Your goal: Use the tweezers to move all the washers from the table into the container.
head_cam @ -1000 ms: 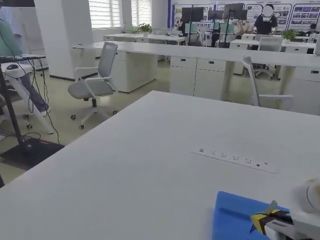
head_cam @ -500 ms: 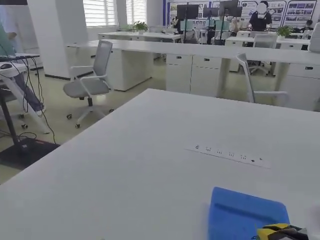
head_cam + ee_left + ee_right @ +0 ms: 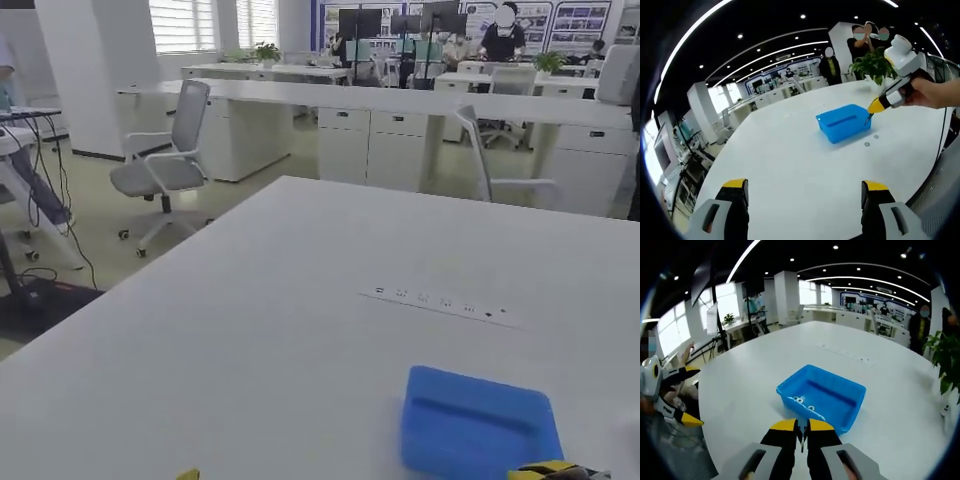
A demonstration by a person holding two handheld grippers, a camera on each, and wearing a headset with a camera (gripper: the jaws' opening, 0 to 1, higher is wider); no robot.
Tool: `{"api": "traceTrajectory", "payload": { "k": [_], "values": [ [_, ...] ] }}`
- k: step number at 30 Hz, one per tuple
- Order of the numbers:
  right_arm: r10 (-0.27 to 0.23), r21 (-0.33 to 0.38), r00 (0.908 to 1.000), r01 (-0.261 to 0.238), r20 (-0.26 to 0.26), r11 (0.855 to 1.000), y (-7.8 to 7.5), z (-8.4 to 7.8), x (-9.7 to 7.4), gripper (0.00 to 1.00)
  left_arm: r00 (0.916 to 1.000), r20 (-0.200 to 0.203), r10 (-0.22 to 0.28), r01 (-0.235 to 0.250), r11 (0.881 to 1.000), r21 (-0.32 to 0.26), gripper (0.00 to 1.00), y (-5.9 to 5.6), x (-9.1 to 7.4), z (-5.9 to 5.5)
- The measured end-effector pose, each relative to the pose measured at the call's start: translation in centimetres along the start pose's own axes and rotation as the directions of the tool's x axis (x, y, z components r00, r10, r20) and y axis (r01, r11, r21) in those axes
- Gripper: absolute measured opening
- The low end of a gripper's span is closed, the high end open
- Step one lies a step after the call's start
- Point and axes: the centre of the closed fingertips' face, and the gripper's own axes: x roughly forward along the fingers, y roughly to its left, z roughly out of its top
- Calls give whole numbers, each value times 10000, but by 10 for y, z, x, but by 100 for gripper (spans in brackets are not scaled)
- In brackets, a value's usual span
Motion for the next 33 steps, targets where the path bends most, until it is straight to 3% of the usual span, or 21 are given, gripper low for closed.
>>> {"api": "traceTrajectory", "payload": {
  "k": [12,19,22,33],
  "values": [
    [388,185,9961,-375,-796,9991,6,-27,3,3,10000,44,28,-28,10000,-32,96,1,-1,1],
    [598,-262,9900,-636,-1281,9976,19,-36,16,4,10000,-1,9,-9,10000,-8,96,0,-1,0],
    [481,-470,9878,-557,-1482,9973,18,-39,20,4,10000,-25,22,-22,10000,-16,96,0,-1,0],
    [424,-190,9819,-467,-1844,9987,16,-38,25,4,10000,-51,51,-51,10000,-22,96,1,0,-1]
  ]
}}
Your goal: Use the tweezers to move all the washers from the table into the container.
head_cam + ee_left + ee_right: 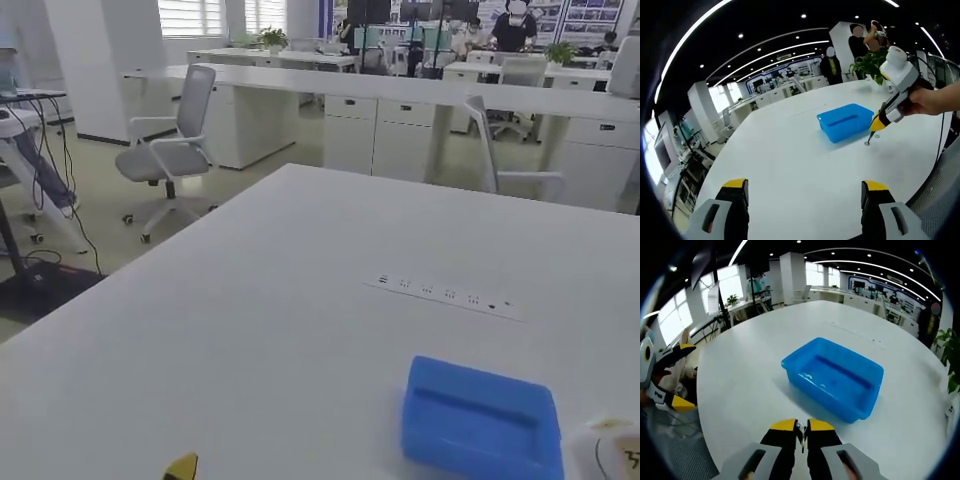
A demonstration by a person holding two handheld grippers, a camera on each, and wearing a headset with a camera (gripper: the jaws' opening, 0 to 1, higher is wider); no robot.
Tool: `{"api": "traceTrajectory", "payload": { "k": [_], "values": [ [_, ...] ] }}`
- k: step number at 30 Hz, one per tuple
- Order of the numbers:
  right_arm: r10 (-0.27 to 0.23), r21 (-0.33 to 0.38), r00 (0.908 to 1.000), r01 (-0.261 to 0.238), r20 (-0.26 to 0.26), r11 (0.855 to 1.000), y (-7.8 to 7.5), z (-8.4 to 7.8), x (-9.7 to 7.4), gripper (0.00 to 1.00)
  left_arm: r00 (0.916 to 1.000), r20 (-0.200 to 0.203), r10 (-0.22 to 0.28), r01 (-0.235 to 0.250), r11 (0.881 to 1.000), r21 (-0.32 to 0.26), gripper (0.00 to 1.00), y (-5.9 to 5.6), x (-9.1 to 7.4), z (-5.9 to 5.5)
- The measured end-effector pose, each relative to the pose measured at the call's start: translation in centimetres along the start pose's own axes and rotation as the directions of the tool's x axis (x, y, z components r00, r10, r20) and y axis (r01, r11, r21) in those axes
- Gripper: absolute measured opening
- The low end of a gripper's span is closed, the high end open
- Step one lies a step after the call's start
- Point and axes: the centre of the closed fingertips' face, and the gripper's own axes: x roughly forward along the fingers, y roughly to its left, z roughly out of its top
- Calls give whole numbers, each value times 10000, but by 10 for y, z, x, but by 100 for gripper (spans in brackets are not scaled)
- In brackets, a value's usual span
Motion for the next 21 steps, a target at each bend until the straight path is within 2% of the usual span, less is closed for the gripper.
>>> {"api": "traceTrajectory", "payload": {
  "k": [12,21],
  "values": [
    [85,208,9995,-79,-290,9998,-1,3,4,4,9999,71,78,-78,9999,-69,96,2,0,1],
    [143,2,9987,-143,-482,9999,4,7,7,4,9998,152,119,-117,9998,-139,96,3,-1,2]
  ]
}}
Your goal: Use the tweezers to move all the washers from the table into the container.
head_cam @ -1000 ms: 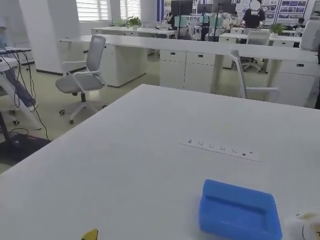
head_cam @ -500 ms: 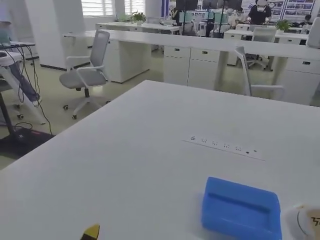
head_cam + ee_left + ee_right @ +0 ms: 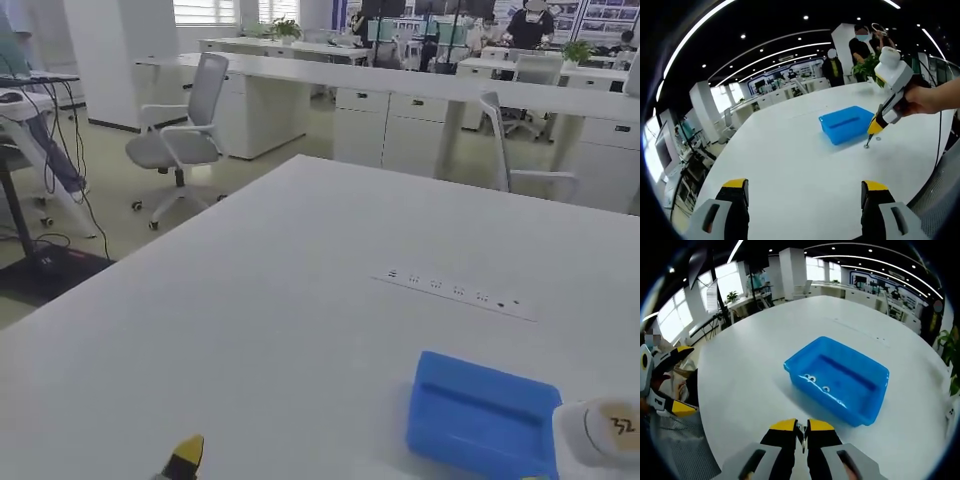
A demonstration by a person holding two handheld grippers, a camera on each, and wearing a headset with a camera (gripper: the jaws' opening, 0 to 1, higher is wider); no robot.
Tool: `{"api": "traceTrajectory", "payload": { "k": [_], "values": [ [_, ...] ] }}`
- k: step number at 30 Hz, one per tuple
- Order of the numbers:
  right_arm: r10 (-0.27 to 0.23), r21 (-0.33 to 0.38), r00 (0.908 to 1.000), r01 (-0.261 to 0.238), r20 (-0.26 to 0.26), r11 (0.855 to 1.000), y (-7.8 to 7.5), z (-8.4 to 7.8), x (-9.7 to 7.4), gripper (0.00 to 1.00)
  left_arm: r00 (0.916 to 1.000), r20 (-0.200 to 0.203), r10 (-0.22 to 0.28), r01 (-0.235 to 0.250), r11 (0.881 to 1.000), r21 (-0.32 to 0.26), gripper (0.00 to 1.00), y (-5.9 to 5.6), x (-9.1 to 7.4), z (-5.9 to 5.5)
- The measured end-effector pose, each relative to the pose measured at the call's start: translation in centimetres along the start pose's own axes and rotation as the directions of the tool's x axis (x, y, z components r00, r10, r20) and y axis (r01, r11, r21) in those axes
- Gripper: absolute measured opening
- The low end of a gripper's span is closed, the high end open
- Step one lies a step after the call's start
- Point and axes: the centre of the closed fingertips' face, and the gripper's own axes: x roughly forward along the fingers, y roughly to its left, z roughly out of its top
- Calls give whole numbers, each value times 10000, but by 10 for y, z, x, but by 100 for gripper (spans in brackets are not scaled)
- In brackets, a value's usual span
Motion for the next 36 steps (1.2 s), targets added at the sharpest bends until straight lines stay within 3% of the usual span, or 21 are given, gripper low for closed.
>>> {"api": "traceTrajectory", "payload": {
  "k": [15,17,22,25,36],
  "values": [
    [-130,-109,9984,124,-551,9999,-2,8,8,3,10000,77,-26,26,10000,-37,95,0,-1,2],
    [-210,-123,9988,205,-452,9997,-2,10,8,3,10000,68,-34,34,10000,-27,95,0,-1,1],
    [-536,-332,9971,554,532,9979,-2,13,10,3,10000,44,-35,36,10000,-14,95,0,-1,1],
    [-546,-373,9950,579,833,9976,-1,12,9,2,10000,8,-50,50,10000,19,95,-1,0,0],
    [-305,-575,9956,357,887,9977,-4,15,4,2,10000,-16,-29,29,10000,-1,95,0,0,0]
  ]
}}
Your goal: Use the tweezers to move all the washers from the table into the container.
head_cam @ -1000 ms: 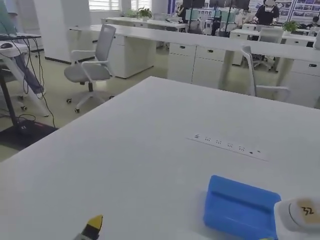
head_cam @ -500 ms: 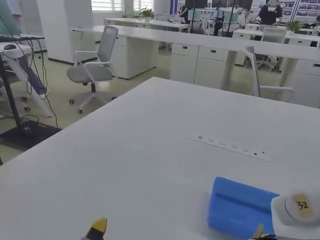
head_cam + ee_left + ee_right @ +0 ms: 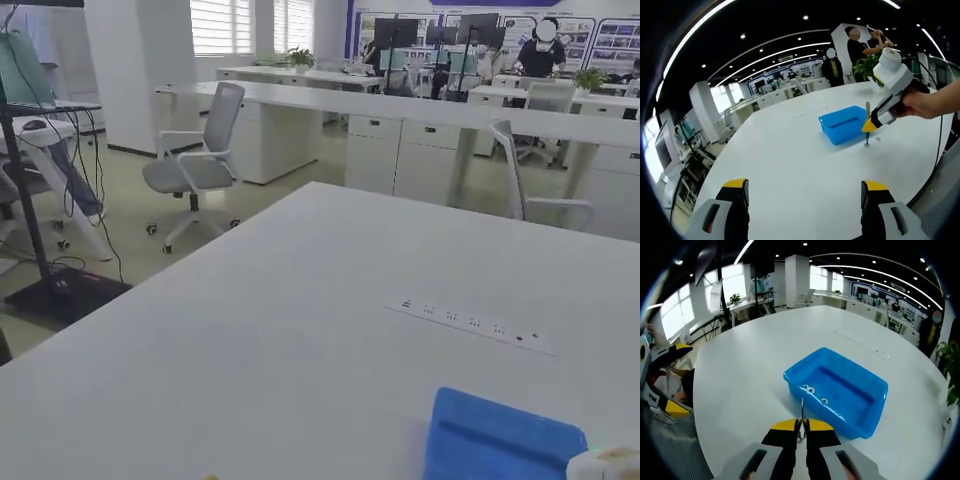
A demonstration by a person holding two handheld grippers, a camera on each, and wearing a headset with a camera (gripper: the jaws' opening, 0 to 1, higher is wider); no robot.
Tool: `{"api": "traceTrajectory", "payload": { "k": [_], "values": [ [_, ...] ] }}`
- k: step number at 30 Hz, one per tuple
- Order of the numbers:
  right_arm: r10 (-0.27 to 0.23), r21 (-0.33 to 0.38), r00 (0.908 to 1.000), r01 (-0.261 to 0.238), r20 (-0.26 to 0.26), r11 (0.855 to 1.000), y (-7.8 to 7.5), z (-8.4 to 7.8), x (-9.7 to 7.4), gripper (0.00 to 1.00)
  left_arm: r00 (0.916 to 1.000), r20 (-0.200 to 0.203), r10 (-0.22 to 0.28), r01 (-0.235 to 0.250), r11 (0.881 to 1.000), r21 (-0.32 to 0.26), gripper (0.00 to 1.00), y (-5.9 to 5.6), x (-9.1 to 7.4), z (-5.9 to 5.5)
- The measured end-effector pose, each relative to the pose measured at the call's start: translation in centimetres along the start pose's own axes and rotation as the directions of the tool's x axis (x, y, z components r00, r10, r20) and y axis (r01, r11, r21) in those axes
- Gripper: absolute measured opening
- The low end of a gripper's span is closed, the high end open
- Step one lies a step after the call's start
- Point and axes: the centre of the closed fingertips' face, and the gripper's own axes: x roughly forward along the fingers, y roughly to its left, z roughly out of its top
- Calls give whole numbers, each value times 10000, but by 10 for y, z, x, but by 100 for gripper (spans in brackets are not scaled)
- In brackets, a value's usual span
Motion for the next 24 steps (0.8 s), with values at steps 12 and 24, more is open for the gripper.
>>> {"api": "traceTrajectory", "payload": {
  "k": [12,24],
  "values": [
    [-58,-165,9986,67,519,9998,-4,26,-15,2,10000,38,32,-32,10000,-16,96,0,0,1],
    [-394,-492,9917,457,1224,9977,-17,64,-21,2,9999,102,101,-101,9999,-69,95,2,-1,2]
  ]
}}
